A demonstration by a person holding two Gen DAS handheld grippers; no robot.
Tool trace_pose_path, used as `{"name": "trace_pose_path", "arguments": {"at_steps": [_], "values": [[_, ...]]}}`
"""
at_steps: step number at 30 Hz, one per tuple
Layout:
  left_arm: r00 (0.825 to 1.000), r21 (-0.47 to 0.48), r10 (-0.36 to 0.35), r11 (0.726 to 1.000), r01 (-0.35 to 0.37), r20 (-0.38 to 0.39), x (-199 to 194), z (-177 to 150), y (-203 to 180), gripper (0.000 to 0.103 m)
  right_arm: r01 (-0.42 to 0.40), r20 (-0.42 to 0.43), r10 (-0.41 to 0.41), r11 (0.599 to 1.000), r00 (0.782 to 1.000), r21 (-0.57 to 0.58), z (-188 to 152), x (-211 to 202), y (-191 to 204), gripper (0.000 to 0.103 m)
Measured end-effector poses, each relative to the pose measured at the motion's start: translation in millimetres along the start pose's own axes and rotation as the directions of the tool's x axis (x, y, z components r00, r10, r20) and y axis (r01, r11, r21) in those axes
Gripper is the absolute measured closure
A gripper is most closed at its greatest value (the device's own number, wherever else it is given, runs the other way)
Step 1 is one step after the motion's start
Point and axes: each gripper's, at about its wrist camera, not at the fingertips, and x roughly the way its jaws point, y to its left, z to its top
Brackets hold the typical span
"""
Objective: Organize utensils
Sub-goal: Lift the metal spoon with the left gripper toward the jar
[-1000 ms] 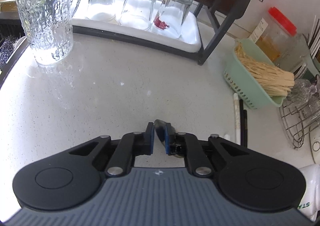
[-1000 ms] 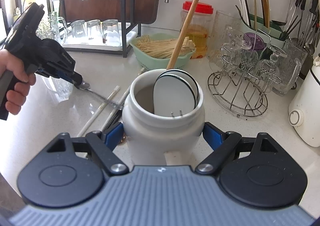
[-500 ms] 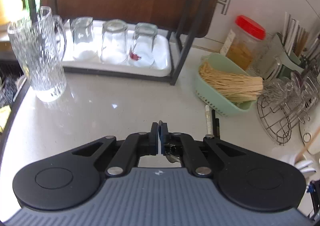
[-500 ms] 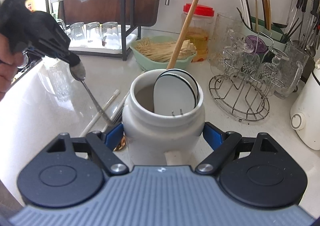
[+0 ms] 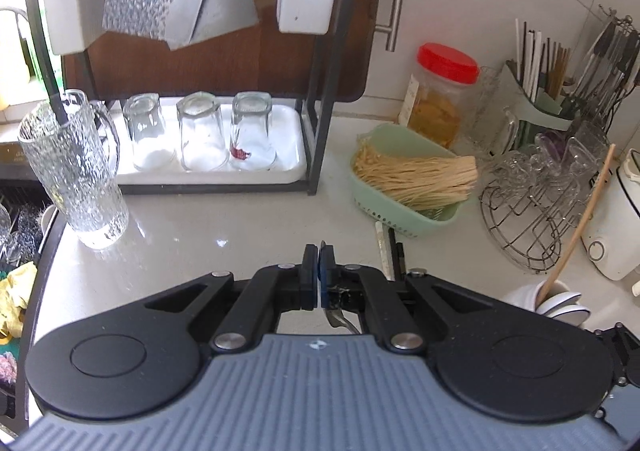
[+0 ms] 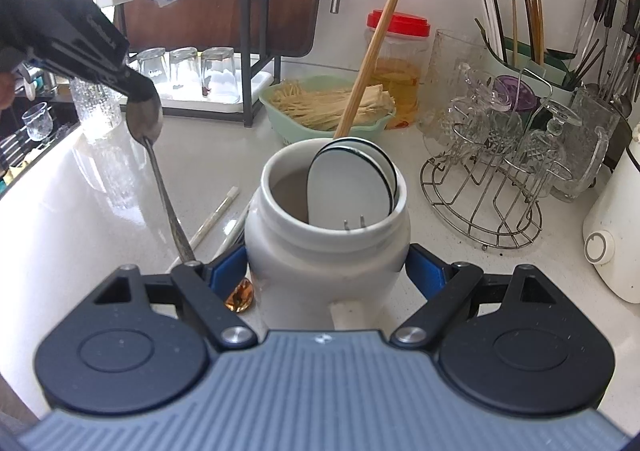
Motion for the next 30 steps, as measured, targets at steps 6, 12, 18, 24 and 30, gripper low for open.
{"name": "trace_pose_path", "arguments": {"at_steps": [6,12,18,24,30], "values": [[1.0,0.036,-0.004,0.999,0.003,0.026,-19.6,5.5,-11.5,0.102,0.004,0.004,-0.004,1.0,1.0,-0.002,-0.1,0.1,0.5,0.015],[0.998,0.065,-0.021,0.998,0.017,0.067,-43.3,20.8,-26.9,0.102,0.005,0.001,-0.005,1.0,1.0,-0.002,0.8,0.2,0.5,0.015],[0.994,0.113,-0.035,0.993,0.023,0.103,-67.2,45.1,-47.1,0.102,0.005,0.0,-0.005,1.0,1.0,-0.001,0.8,0.0,0.5,0.015],[0.992,0.155,-0.04,0.988,0.021,0.12,-84.8,67.0,-71.4,0.102,0.006,-0.005,-0.006,1.0,1.0,-0.002,1.4,0.4,0.5,0.015],[0.988,0.202,-0.058,0.979,0.029,0.14,-93.0,76.6,-96.1,0.102,0.005,0.003,-0.005,1.0,1.0,0.001,0.3,0.5,0.1,0.015]]}}
